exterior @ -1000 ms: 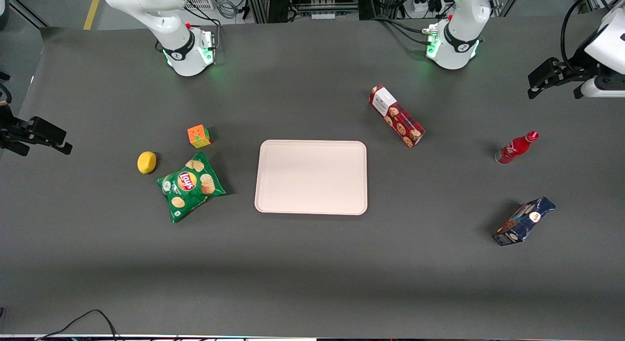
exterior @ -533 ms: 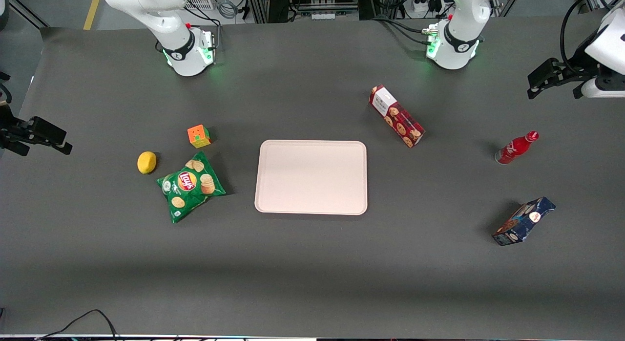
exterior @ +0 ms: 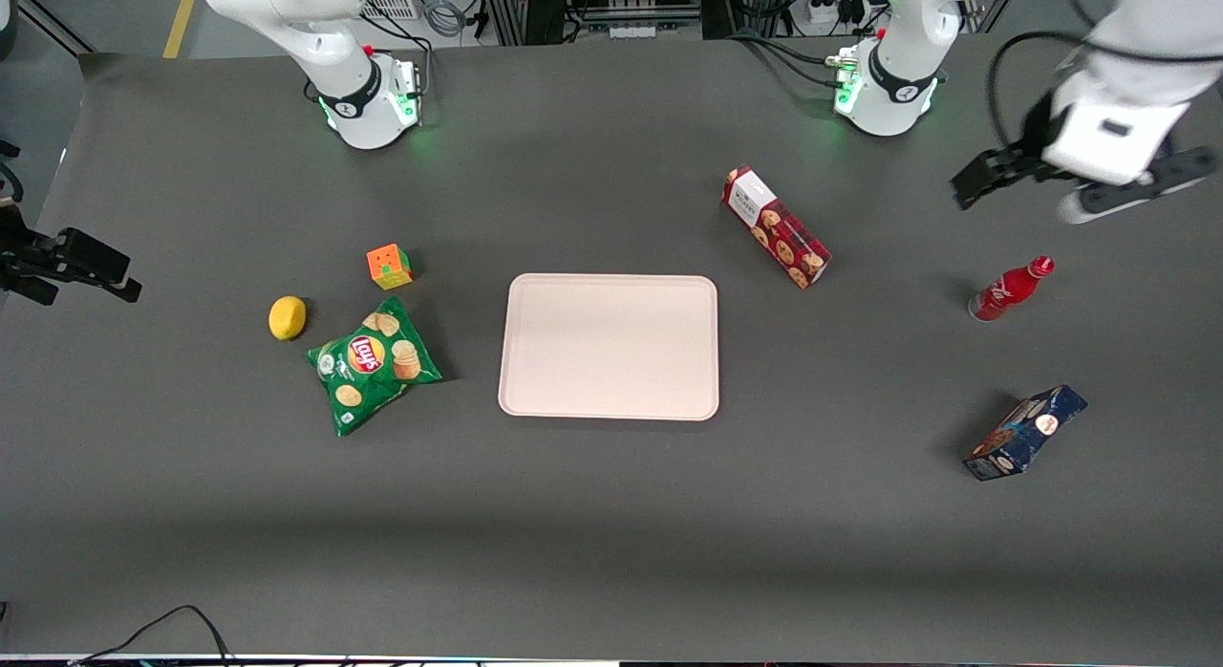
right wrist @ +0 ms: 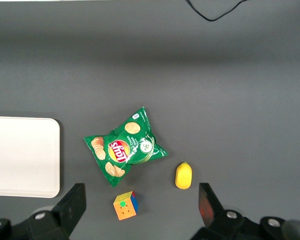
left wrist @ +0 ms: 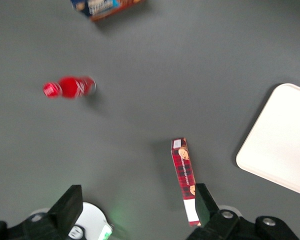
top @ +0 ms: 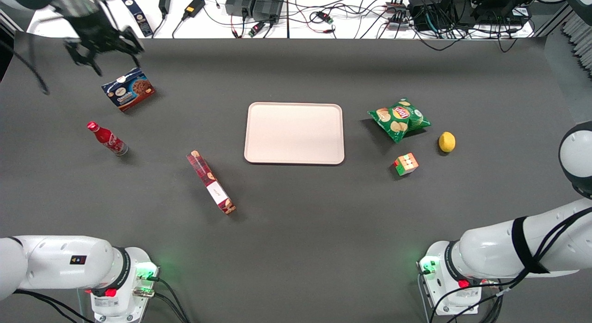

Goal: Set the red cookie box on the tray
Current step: 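Move the open left gripper down over the red tartan shortbread box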

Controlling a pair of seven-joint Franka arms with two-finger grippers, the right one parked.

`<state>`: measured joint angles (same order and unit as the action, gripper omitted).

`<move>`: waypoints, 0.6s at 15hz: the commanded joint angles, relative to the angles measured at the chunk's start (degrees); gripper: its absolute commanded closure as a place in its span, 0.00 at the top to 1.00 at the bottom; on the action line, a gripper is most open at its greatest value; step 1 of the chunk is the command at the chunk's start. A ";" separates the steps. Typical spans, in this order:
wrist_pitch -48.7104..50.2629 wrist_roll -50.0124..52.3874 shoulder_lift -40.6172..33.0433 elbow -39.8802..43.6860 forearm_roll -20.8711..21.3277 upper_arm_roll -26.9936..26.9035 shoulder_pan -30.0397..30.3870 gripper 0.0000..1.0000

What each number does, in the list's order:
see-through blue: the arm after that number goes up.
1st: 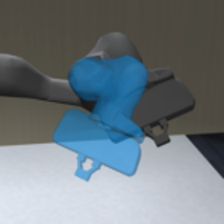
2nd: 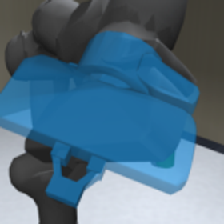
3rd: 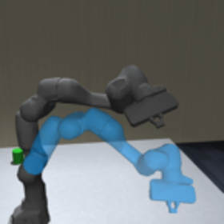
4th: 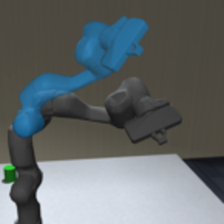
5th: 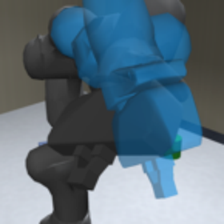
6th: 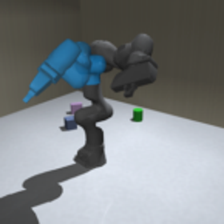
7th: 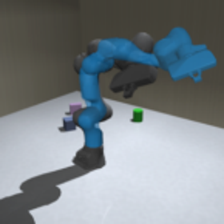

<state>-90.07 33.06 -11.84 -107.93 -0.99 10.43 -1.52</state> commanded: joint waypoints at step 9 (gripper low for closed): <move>-35.66 30.73 -1.87 -33.36 -0.15 12.14 -2.79 1.00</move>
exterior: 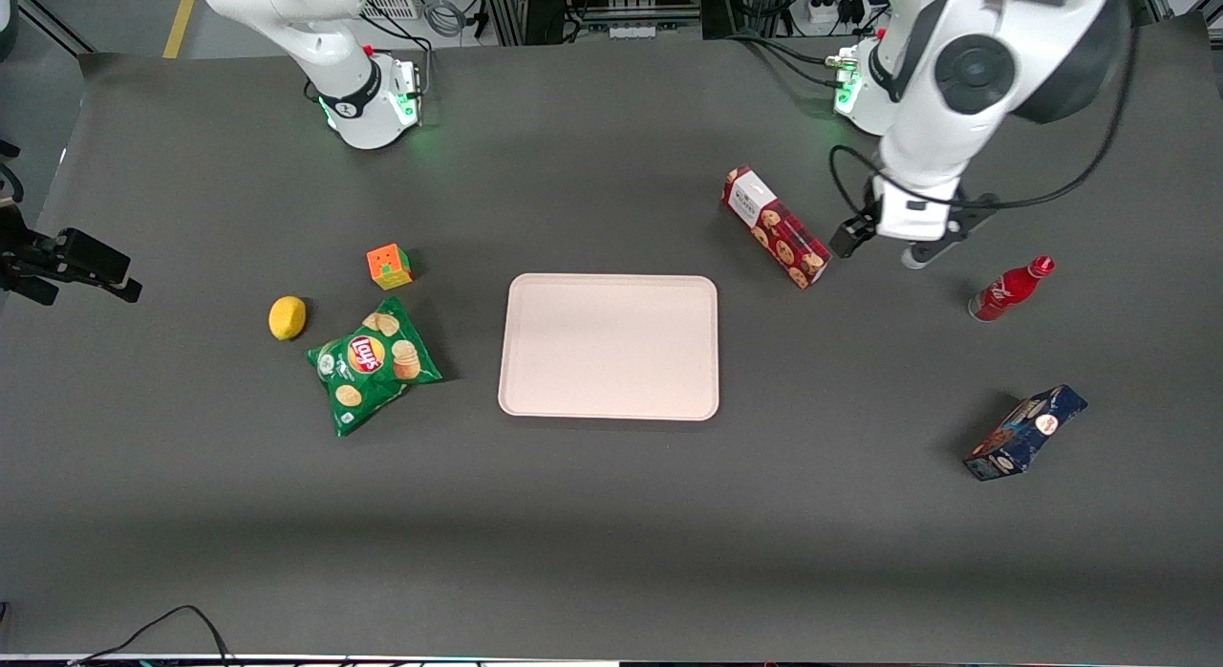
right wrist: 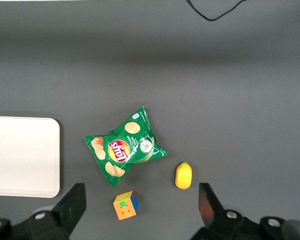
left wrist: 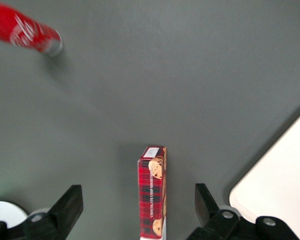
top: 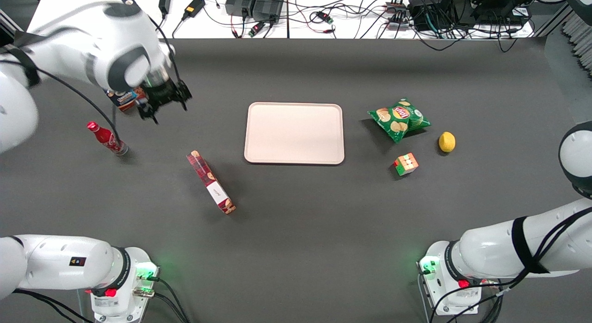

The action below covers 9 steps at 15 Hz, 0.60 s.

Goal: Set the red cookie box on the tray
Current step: 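Move the open left gripper down over the red tartan shortbread box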

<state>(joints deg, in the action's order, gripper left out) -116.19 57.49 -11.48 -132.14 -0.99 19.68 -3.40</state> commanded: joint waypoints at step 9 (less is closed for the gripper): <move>-31.54 13.17 1.36 -22.19 -10.79 14.76 -1.61 1.00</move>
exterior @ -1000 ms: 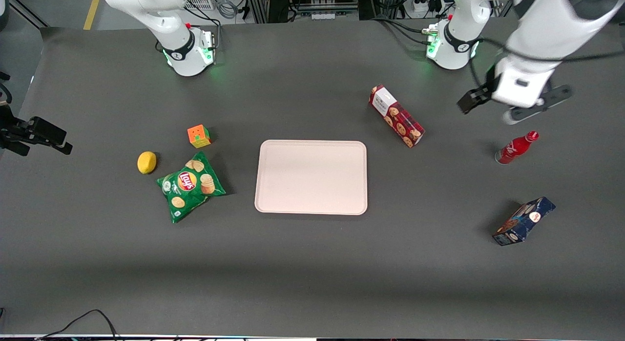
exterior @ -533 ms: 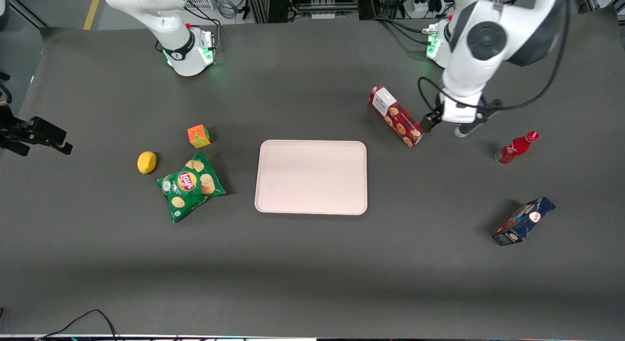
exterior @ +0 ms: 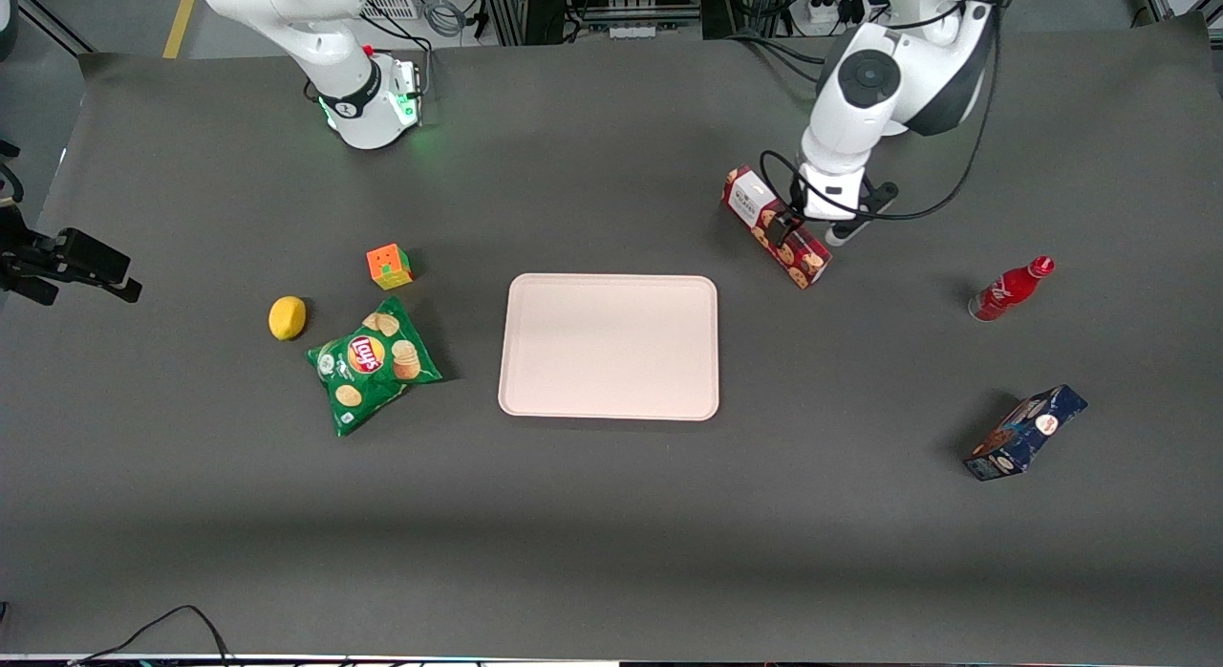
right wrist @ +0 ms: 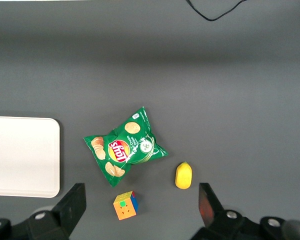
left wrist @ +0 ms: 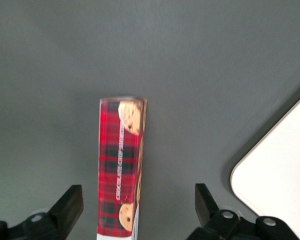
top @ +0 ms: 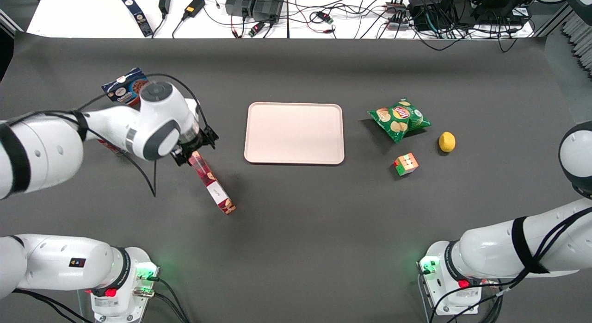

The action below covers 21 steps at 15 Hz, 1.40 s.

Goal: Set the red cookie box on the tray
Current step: 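Move the open left gripper down over the red tartan shortbread box, then close the left gripper on the shortbread box and lift it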

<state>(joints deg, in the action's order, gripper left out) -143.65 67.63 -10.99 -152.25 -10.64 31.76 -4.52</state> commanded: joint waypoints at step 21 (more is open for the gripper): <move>-19.13 3.13 10.73 -8.06 -1.14 2.87 -1.99 0.15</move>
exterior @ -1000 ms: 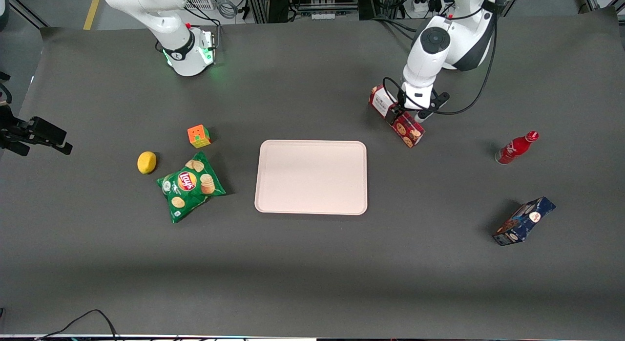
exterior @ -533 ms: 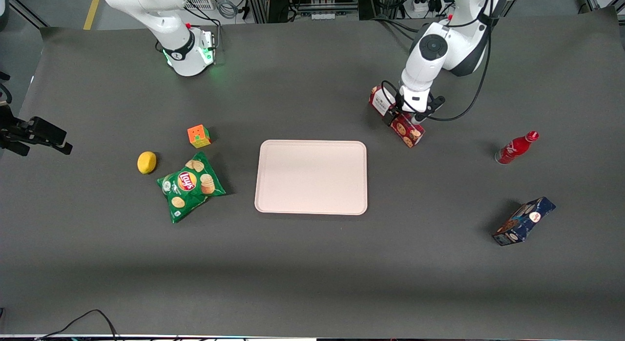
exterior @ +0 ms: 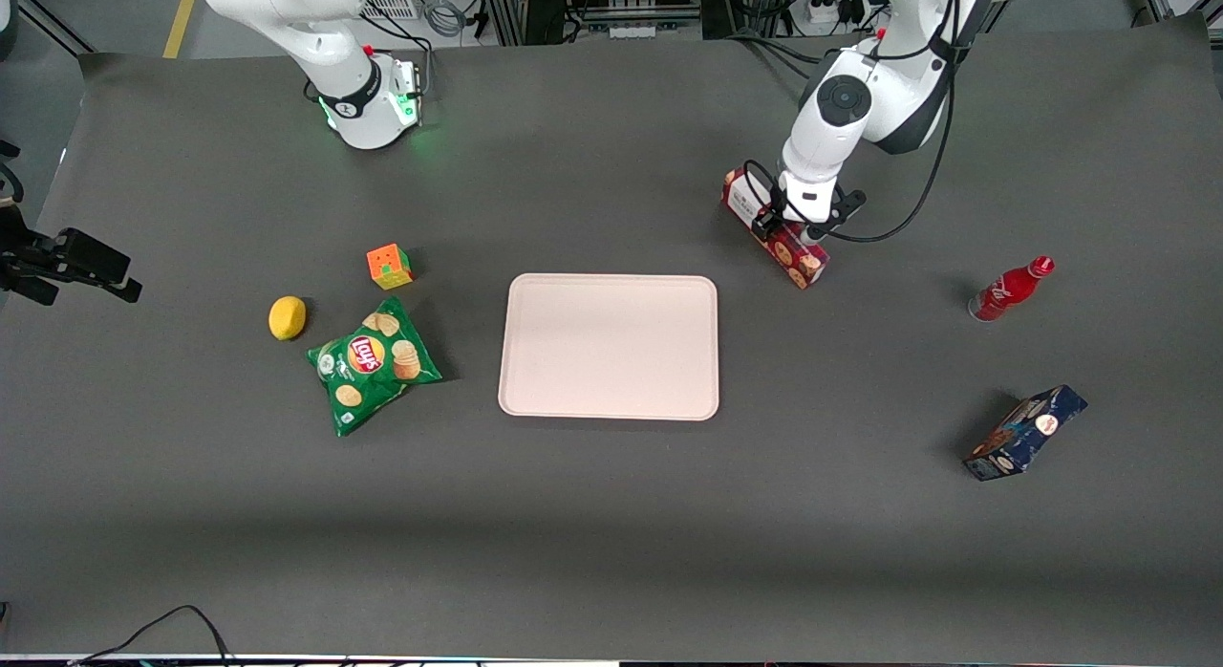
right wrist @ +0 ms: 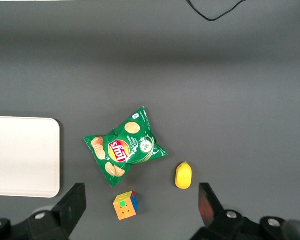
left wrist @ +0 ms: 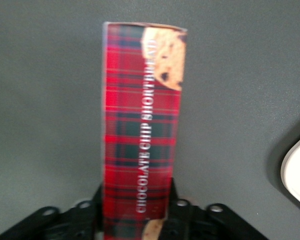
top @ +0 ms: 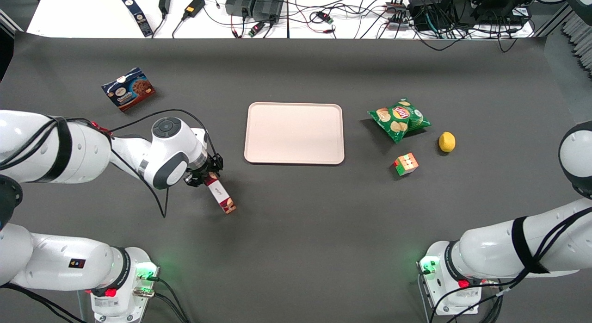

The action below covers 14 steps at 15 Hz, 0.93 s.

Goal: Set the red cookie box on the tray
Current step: 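Close the left gripper on the shortbread box and lift it, then carry the held box over the white tray and lower it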

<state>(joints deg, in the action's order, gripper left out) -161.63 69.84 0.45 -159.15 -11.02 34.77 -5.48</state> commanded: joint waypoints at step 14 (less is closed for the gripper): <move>40.22 -8.11 -4.58 32.98 3.55 -6.72 -0.23 0.00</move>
<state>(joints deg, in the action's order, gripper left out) -129.31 67.43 -3.81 -135.80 -8.18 30.77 -5.47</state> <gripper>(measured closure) 0.683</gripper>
